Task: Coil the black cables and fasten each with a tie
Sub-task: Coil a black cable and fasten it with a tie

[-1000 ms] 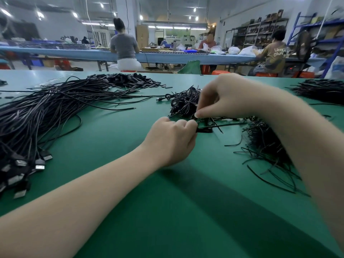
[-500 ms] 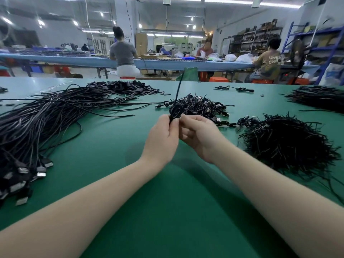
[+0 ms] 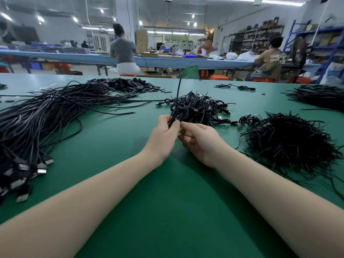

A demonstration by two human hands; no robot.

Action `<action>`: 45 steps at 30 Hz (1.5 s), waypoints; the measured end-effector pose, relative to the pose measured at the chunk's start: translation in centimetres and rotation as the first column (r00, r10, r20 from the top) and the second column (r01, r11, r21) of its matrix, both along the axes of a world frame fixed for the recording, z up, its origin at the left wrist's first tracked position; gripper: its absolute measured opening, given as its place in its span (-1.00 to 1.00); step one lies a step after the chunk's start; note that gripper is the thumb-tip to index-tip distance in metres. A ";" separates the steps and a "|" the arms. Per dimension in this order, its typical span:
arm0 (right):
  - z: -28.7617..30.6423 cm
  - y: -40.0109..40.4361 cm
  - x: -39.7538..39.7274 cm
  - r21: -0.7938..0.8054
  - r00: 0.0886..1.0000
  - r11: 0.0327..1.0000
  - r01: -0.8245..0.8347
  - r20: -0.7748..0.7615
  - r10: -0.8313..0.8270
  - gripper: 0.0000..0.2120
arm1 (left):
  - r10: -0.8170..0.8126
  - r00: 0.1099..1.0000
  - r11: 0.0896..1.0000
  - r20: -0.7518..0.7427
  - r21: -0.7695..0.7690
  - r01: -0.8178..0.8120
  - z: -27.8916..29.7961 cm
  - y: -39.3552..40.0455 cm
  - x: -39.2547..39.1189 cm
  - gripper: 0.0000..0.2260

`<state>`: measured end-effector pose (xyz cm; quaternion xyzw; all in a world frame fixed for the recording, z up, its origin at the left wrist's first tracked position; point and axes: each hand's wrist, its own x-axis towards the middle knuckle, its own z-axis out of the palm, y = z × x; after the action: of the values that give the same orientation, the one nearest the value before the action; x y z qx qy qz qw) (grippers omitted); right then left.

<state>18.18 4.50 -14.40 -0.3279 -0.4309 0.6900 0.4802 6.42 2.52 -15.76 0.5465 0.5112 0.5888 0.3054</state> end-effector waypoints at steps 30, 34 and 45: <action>1.6 0.5 3.0 0.061 0.872 0.948 -0.312 0.414 0.260 -0.83 | -0.217 0.976 0.975 -0.003 -0.047 0.217 0.3 -0.5 -0.2 -0.92; 1.9 0.1 2.1 0.350 0.768 0.911 -0.218 0.637 -0.061 -0.81 | -0.138 0.990 0.990 -0.003 -0.031 0.138 0.1 -0.4 -0.1 -0.92; 1.5 -0.9 1.5 0.823 0.270 0.067 -0.564 0.260 -0.927 -0.93 | -0.082 0.996 0.911 -0.041 -0.408 0.058 3.4 -1.1 0.3 -0.78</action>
<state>19.71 3.61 -12.86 -0.3153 -0.8561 -0.2495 0.3247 6.72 1.41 -12.40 0.5058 0.6110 0.4425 0.4184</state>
